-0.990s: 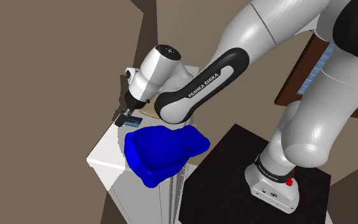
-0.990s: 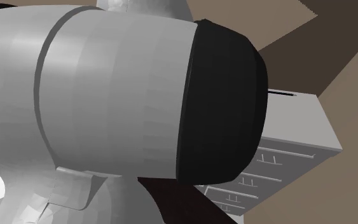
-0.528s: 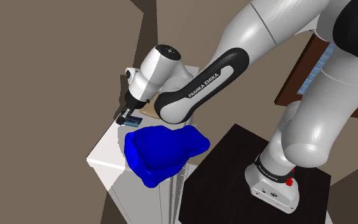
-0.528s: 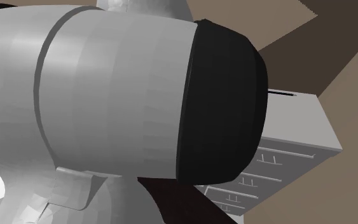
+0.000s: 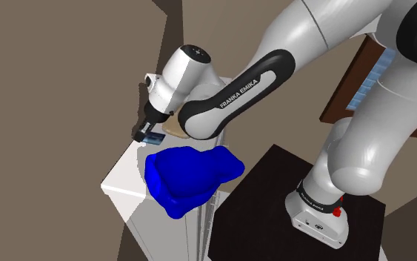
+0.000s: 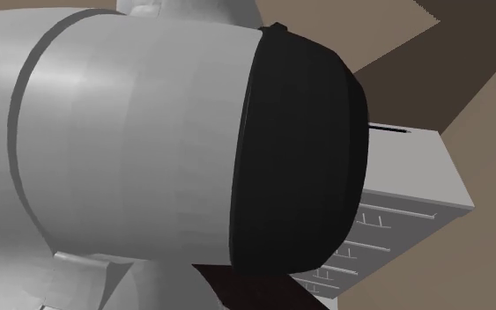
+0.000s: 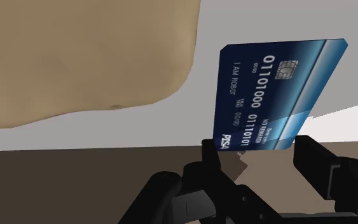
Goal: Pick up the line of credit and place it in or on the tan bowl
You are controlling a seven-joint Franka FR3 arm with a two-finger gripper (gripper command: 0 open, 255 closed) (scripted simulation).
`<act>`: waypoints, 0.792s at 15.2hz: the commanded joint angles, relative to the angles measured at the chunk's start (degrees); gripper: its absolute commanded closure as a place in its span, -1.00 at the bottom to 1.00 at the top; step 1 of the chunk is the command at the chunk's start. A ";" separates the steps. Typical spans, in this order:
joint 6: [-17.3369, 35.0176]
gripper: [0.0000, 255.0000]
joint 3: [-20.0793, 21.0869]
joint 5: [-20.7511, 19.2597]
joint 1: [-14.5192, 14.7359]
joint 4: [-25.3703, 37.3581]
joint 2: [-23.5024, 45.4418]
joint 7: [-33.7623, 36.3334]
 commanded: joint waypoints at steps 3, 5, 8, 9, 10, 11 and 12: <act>-3.17 1.00 -0.16 2.04 0.25 1.05 -2.18 -1.57; -4.77 1.00 -0.28 2.72 0.38 1.70 -3.17 -2.07; -7.18 1.00 -0.50 3.51 0.56 2.77 -4.55 -2.64; -7.98 1.00 -0.56 3.72 0.60 3.15 -4.99 -2.79; -8.79 1.00 -0.63 3.92 0.65 3.54 -5.41 -2.93; -9.59 1.00 -0.70 4.09 0.69 3.95 -5.81 -3.05; -10.38 1.00 -0.77 4.25 0.73 4.37 -6.20 -3.16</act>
